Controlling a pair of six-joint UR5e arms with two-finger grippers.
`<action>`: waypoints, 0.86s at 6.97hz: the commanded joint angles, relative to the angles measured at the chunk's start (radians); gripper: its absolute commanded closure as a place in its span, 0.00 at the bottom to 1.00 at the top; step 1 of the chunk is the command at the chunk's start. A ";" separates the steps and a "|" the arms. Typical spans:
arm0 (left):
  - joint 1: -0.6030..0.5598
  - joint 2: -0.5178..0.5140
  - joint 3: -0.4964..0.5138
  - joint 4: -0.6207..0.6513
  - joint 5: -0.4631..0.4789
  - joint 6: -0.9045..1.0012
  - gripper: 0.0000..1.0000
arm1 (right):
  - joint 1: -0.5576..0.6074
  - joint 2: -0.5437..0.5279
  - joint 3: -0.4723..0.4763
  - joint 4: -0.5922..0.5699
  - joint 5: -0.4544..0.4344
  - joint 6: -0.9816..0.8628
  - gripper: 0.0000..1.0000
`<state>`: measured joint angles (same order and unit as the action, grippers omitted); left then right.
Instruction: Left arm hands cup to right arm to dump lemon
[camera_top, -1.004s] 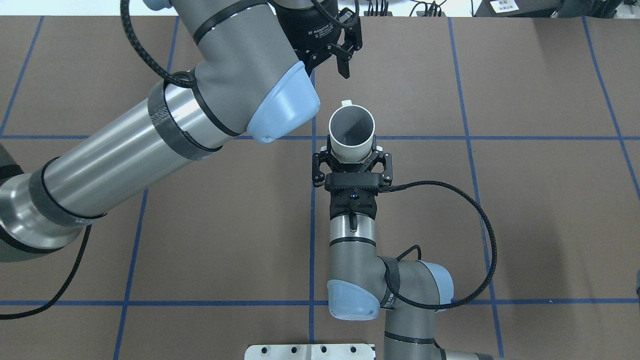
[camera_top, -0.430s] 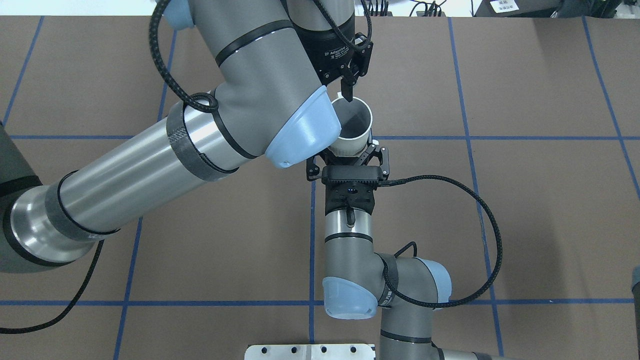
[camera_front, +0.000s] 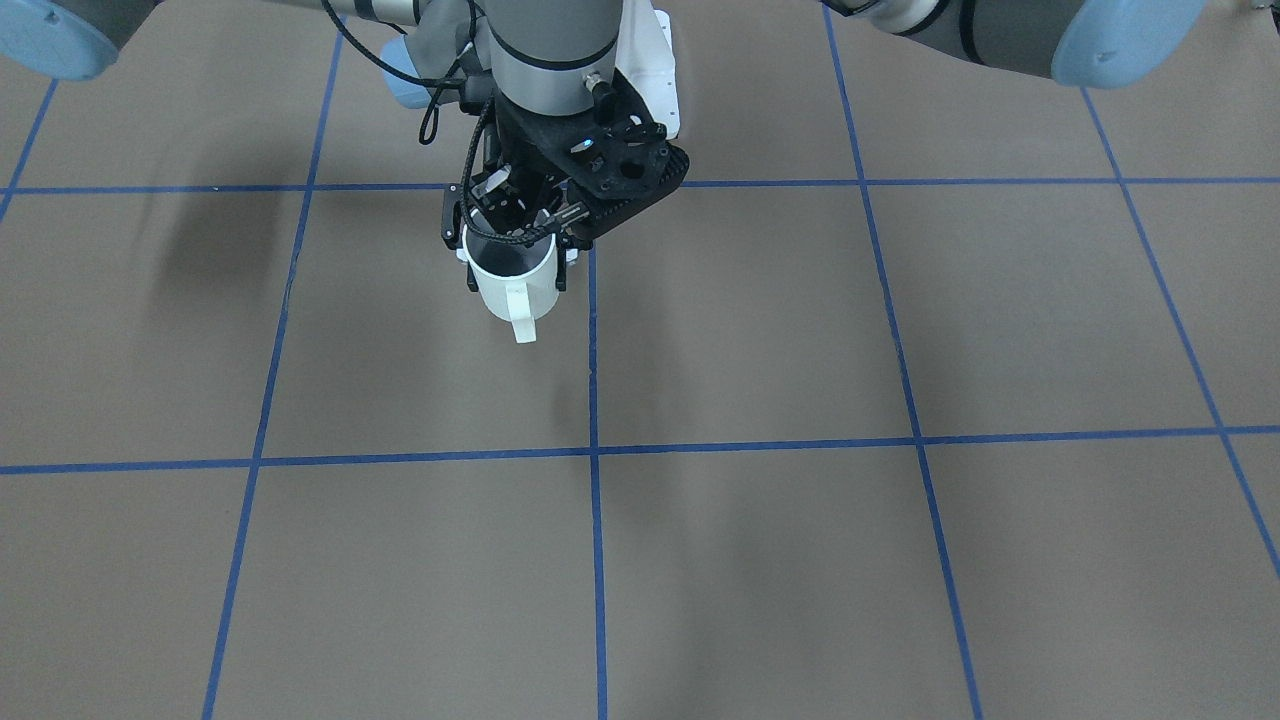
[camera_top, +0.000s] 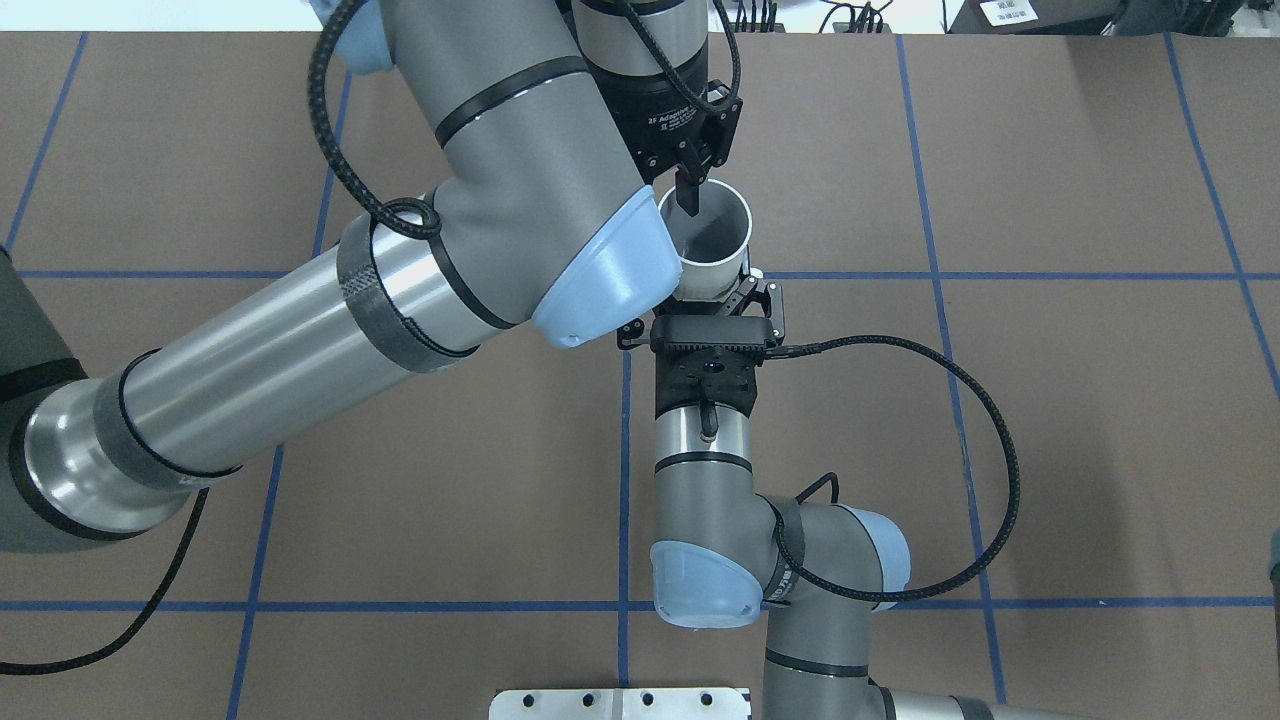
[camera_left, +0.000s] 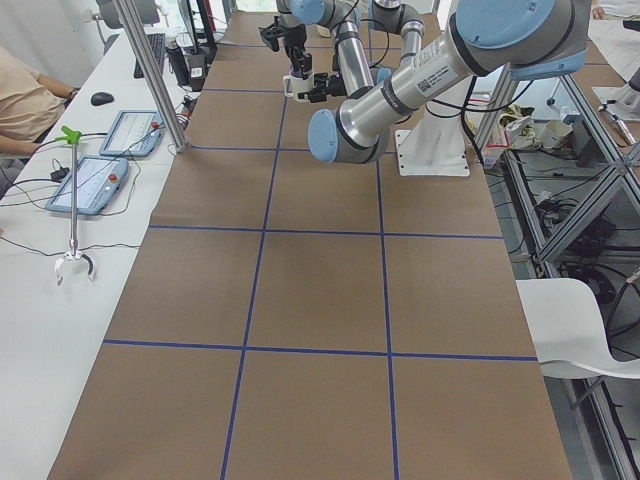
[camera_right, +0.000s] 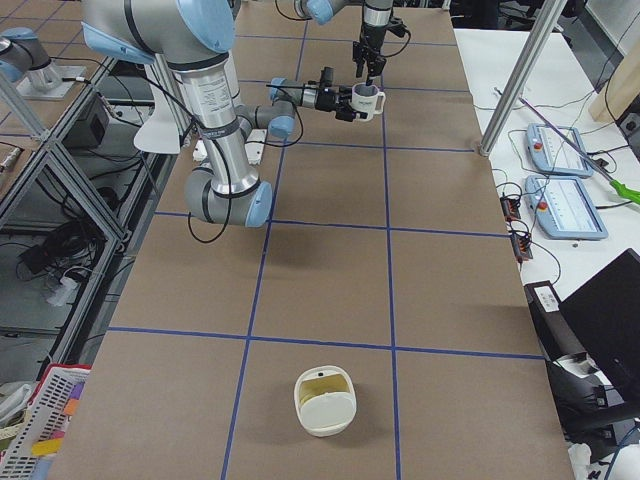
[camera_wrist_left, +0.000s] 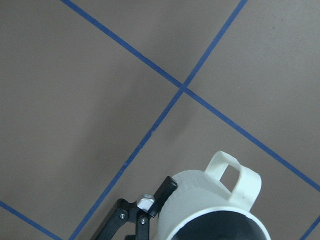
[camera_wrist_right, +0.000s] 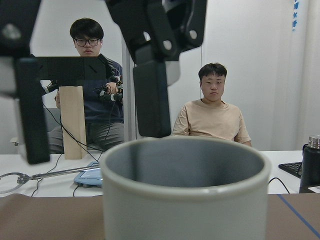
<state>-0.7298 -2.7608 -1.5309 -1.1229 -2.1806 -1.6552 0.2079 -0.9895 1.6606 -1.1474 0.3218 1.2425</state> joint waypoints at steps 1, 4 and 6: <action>0.019 -0.003 0.000 0.000 0.008 0.000 0.39 | 0.005 -0.001 0.001 0.000 0.006 0.000 0.82; 0.033 -0.007 0.000 0.000 0.033 -0.002 0.44 | 0.007 -0.009 0.004 0.005 0.006 0.002 0.81; 0.033 -0.003 0.000 0.002 0.033 -0.002 0.47 | 0.007 -0.012 0.022 0.005 0.006 0.002 0.81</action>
<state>-0.6968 -2.7659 -1.5309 -1.1225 -2.1479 -1.6567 0.2145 -0.9987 1.6683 -1.1426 0.3283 1.2447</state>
